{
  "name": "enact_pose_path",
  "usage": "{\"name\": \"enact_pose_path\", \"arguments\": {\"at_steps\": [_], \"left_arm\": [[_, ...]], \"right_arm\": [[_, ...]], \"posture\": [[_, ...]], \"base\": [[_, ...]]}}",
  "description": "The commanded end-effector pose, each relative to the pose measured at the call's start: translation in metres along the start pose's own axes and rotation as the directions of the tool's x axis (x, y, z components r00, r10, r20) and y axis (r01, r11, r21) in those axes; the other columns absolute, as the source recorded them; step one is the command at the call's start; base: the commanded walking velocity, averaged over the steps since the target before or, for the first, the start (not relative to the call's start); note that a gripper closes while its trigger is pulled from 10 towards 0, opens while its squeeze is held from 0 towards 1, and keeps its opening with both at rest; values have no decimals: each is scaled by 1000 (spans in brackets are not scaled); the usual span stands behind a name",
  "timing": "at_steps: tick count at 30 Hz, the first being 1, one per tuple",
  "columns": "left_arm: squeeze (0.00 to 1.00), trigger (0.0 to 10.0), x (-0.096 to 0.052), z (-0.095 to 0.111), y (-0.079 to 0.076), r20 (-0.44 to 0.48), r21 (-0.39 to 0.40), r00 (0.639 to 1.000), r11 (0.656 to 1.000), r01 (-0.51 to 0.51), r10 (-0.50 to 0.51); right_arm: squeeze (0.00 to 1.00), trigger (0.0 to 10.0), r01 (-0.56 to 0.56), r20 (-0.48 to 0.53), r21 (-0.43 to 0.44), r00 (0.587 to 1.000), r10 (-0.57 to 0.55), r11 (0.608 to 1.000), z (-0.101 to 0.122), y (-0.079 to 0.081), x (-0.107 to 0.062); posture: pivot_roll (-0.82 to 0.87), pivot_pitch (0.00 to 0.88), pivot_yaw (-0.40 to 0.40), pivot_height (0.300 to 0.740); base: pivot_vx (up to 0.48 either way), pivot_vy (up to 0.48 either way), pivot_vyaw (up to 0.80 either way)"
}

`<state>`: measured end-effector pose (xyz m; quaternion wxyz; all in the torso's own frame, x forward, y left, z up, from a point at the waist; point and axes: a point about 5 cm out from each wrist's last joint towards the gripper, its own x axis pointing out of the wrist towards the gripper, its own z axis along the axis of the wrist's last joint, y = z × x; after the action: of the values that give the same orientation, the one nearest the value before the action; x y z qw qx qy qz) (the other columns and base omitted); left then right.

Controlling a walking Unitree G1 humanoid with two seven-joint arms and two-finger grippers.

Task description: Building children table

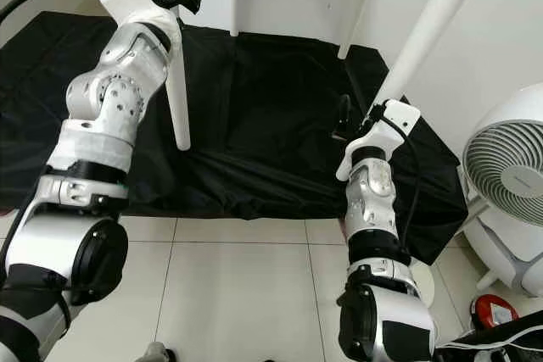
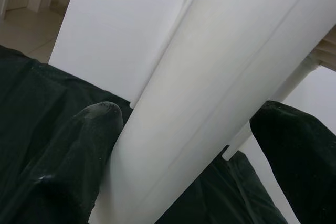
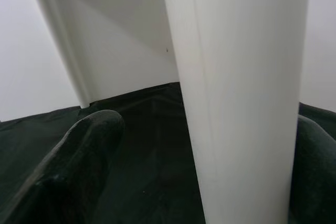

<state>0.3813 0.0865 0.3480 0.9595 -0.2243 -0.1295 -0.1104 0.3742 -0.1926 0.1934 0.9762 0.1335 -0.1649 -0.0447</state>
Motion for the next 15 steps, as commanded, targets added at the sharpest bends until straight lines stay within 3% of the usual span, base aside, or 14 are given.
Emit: {"name": "enact_pose_path", "arguments": {"at_steps": [1, 7, 8, 12, 13, 14, 15], "left_arm": [[1000, 10000, -7, -42, -29, -175, -72, 922, 938, 339, -347], [1000, 10000, -20, -47, -18, -184, -50, 915, 933, 357, -360], [1000, 10000, -23, -48, -16, -191, -43, 911, 930, 365, -366], [969, 10000, -31, -52, -10, -208, -18, 901, 922, 386, -381], [784, 10000, -34, -54, -8, -216, -11, 898, 921, 390, -383], [784, 10000, -34, -54, -8, -216, -11, 898, 921, 390, -383], [0, 10000, -39, -57, -5, -221, 2, 894, 916, 401, -390]], "right_arm": [[1000, 10000, -145, -127, 39, 981, 149, 989, -31, 34, -12], [1000, 10000, -90, -59, 29, 994, 92, 995, -23, 23, -15], [0, 10000, -90, -52, 22, 995, 91, 996, -23, 21, -16], [0, 10000, -98, -26, 3, 995, 98, 995, -20, 17, -21], [0, 10000, -103, -20, -5, 994, 103, 995, -20, 16, -23], [0, 10000, -103, -20, -5, 994, 103, 995, -20, 16, -23], [0, 10000, -105, -15, -15, 994, 105, 994, -20, 13, -26]], "posture": [[149, 131, -61, 740], [149, 127, -56, 740], [149, 127, -56, 740], [148, 125, -55, 740], [148, 125, -55, 740], [148, 125, -55, 740], [148, 125, -55, 740]], "base": [[0, 0, 0], [0, 0, 0], [0, 0, 0], [0, 0, 0], [0, 0, 0], [0, 0, 0], [0, 0, 0]]}}
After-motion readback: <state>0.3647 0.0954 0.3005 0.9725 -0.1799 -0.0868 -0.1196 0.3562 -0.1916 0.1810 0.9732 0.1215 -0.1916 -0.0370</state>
